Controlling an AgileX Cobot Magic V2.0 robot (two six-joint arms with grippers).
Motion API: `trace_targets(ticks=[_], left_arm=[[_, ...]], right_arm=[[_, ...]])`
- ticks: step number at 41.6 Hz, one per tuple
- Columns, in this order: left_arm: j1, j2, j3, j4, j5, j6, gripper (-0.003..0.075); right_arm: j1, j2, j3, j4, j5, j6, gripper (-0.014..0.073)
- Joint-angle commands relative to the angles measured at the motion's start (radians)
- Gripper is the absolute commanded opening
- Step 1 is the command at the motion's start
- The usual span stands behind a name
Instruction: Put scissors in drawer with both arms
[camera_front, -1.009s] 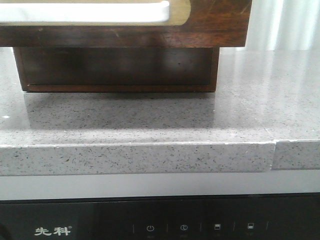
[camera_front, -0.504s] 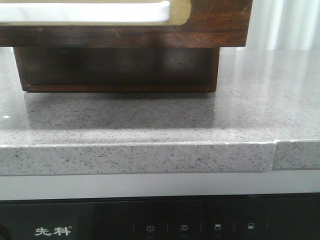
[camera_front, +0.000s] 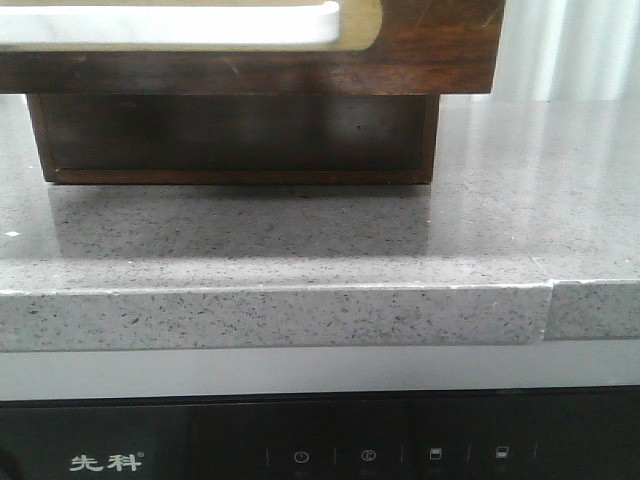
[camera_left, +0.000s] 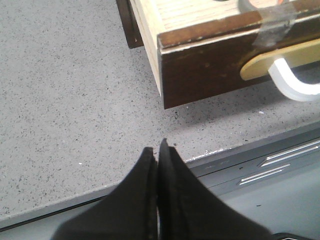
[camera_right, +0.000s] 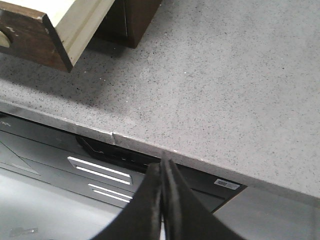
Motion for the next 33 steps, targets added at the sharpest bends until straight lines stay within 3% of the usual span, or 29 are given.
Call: trace_targets(ticks=[1,12,19,28,33], left_arm=[[-0.009,0.005,-0.033,0.002,-0.066,-0.01,-0.002],[0.001,-0.015,-0.028,0.011,-0.068,-0.01,-0.002],[0.111,-0.099,0.029,-0.086,-0.104,0.001,-0.002],[0.241,-0.28,0.259,-0.168,-0.43,0.133,-0.002],[0.303,-0.419,0.421,-0.173,-0.573,0.133,-0.002]], right_arm=[[-0.006,0.006,-0.02,-0.015,-0.073,0.002,-0.0067],[-0.006,0.006,-0.02,-0.015,-0.073,0.002,-0.0067],[-0.004,0.006,-0.02,-0.015,-0.074,0.002,-0.0067],[-0.004,0.006,-0.02,-0.015,-0.074,0.002,-0.0067],[-0.004,0.006,-0.02,-0.015,-0.074,0.002,-0.0067]])
